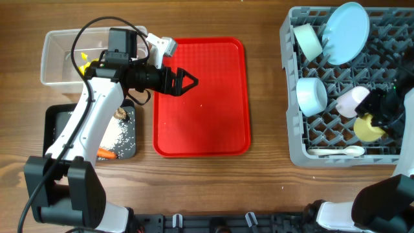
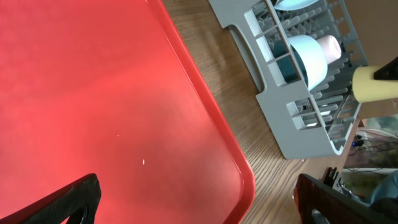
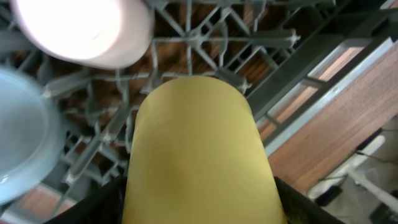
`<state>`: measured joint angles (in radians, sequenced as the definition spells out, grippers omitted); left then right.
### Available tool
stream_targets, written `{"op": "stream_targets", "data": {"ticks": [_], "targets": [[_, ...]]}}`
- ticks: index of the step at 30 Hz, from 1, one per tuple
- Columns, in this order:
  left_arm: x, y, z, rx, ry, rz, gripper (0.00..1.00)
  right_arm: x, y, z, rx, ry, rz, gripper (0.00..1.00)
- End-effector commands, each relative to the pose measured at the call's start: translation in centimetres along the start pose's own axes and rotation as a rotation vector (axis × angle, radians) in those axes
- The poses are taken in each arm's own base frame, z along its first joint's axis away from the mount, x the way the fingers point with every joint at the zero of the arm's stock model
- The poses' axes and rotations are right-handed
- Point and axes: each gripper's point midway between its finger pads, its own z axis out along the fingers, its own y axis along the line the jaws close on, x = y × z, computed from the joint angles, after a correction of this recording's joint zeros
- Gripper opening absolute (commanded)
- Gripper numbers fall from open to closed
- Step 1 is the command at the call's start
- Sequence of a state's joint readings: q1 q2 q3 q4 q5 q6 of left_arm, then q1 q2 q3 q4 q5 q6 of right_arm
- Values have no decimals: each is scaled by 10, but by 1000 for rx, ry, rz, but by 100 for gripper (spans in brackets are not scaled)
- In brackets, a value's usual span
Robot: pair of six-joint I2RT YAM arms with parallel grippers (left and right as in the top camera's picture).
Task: Sort waste into correct bins and load items into the dishwasher rack
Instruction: 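Carry the yellow cup into the dish rack with the right gripper and release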
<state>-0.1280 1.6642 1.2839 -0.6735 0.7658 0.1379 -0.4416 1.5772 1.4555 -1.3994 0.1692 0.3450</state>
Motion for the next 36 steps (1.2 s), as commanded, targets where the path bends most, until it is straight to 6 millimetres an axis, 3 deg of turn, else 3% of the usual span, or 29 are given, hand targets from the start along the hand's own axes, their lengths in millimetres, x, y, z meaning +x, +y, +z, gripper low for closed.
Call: {"op": "stream_targets", "data": {"ticks": [1,13,15,19,29,33,36], "targets": [[-5,-2,-4,-7,-15,25,100,5,-2,11,-22,23,19,65],[-5,-2,-4,-7,-15,25,100,9,8,35,-29,119,-19,67],[-5,-2,-4,-7,-15,25,100,10,8,41,-20,145,-23,72],[-5,-2,-4,-7,-15,25,100,11,9,47,-11,173,-26,100],[-5,-2,-4,-7,-15,25,100,11,11,47,-24,174,-26,100],[-5,-2,-4,-7,-15,25,100,4,16,33,-59,143,-39,100],[-5,-2,-4,-7,-15,25,100,-4,20,-4,-96,55,-57,99]]}}
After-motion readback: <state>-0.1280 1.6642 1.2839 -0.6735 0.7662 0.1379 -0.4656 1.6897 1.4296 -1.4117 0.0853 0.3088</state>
